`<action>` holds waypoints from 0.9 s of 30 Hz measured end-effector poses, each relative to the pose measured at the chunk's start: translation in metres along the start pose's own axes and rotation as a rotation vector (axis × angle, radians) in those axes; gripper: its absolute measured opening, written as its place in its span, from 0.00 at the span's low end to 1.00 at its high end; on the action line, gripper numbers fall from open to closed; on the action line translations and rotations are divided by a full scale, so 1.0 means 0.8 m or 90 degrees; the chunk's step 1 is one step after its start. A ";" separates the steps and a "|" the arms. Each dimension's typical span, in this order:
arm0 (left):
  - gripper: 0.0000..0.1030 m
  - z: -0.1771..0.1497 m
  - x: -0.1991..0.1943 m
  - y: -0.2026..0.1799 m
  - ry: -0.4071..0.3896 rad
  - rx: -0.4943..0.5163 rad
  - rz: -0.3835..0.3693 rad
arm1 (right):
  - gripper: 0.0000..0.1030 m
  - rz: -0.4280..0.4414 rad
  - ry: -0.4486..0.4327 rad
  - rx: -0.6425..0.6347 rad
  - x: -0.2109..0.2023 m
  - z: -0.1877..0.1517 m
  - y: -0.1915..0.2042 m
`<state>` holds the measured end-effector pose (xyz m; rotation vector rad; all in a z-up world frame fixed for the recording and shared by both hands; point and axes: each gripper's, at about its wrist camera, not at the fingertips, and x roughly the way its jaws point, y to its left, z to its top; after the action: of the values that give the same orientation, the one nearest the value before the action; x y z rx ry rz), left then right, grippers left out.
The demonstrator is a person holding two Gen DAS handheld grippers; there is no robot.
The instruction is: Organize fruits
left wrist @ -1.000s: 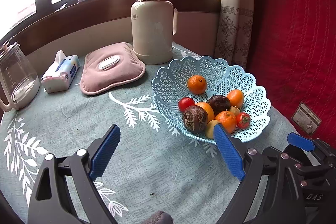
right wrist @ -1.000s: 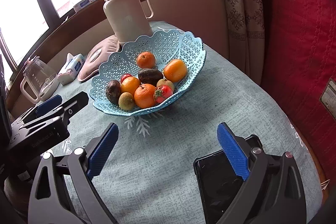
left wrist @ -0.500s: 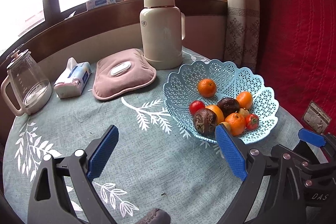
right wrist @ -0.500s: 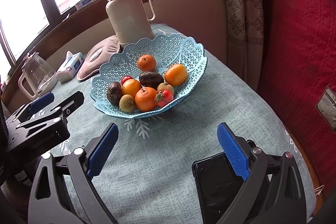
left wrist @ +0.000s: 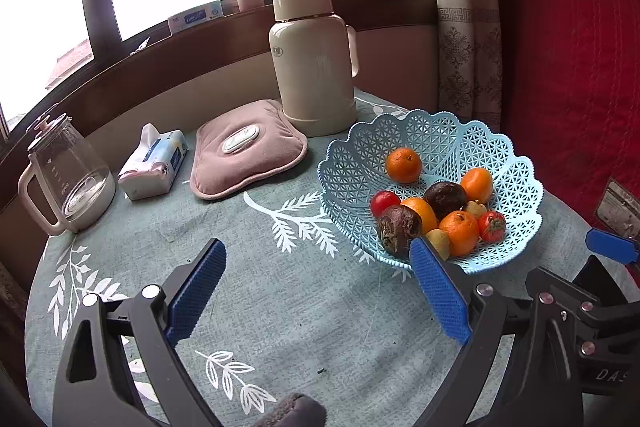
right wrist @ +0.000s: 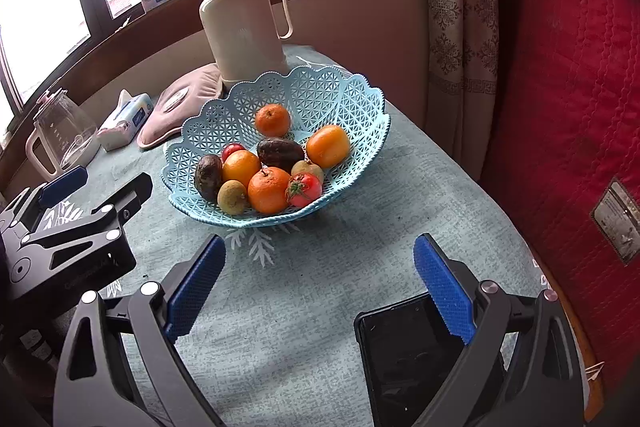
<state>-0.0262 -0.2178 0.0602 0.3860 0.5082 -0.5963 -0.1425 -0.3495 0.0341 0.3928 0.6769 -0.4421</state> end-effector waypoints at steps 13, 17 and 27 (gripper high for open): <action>0.90 0.000 -0.001 -0.001 -0.001 0.005 0.013 | 0.94 -0.028 -0.003 -0.024 0.001 0.005 0.005; 0.90 0.000 -0.001 -0.001 -0.001 0.005 0.012 | 0.94 -0.030 -0.004 -0.027 0.001 0.007 0.006; 0.90 0.001 0.000 0.001 0.002 0.001 0.018 | 0.94 -0.032 0.000 -0.037 0.003 0.010 0.010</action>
<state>-0.0255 -0.2177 0.0608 0.3945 0.5041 -0.5696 -0.1328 -0.3473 0.0401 0.3207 0.6988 -0.4691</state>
